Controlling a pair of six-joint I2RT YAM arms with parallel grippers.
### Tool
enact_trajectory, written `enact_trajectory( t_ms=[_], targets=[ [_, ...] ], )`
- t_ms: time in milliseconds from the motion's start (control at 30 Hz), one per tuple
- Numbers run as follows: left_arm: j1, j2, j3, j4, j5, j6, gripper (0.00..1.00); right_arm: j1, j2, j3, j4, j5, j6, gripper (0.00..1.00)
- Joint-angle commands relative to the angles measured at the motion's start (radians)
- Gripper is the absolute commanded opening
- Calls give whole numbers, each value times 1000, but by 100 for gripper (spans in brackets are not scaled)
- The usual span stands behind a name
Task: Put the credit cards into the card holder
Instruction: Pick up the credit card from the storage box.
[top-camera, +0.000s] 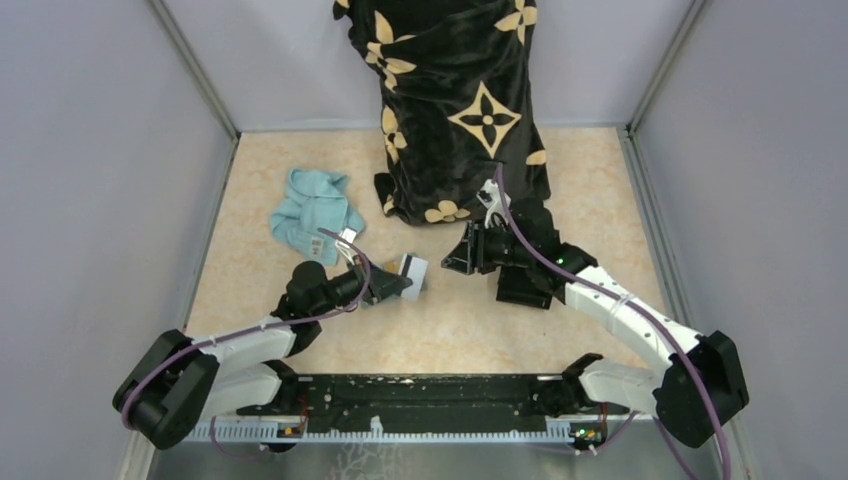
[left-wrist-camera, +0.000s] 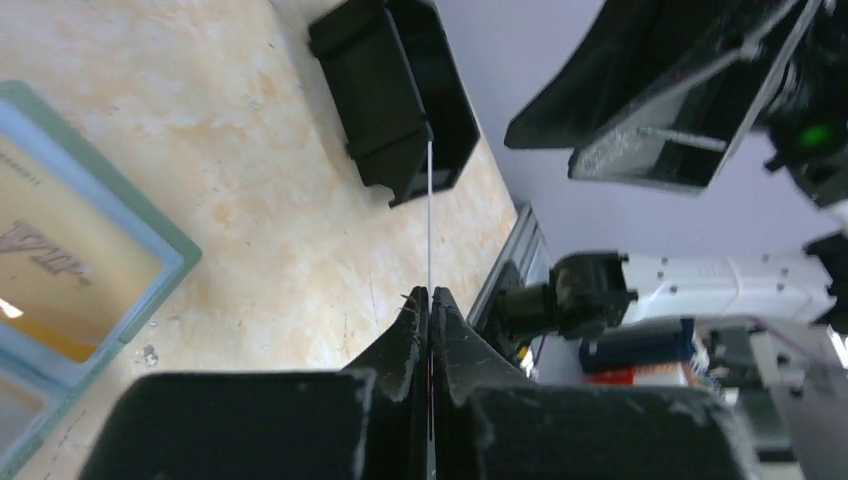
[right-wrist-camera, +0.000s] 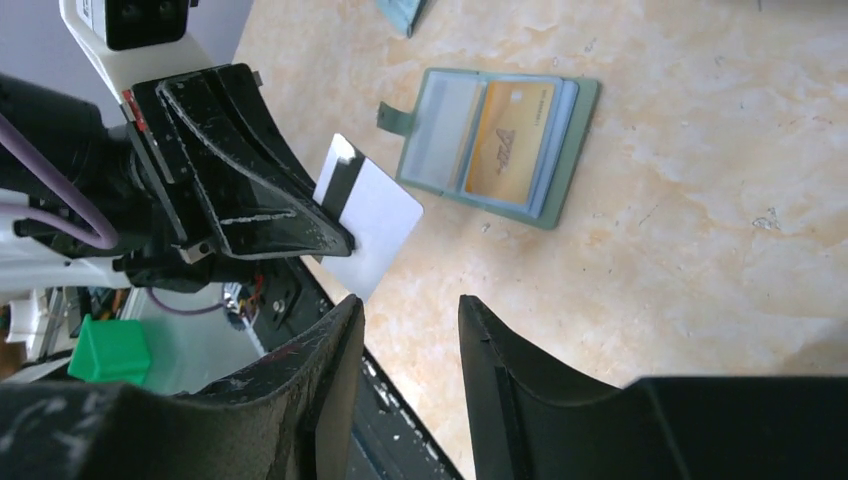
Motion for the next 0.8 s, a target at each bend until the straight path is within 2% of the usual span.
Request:
enact_trajectory(
  t_ms=[0, 200, 400, 767],
  targets=[
    [-20, -13, -65, 246, -221, -176, 0, 42, -4, -33, 170, 101, 64, 41],
    [-70, 3, -79, 313, -343, -229, 0, 78, 57, -135, 409, 94, 159, 41],
    [-101, 27, -84, 333, -393, -261, 0, 81, 115, -182, 603, 43, 240, 41],
    [-103, 5, -107, 309, -456, -269, 0, 82, 157, -225, 773, -19, 340, 40]
  ],
)
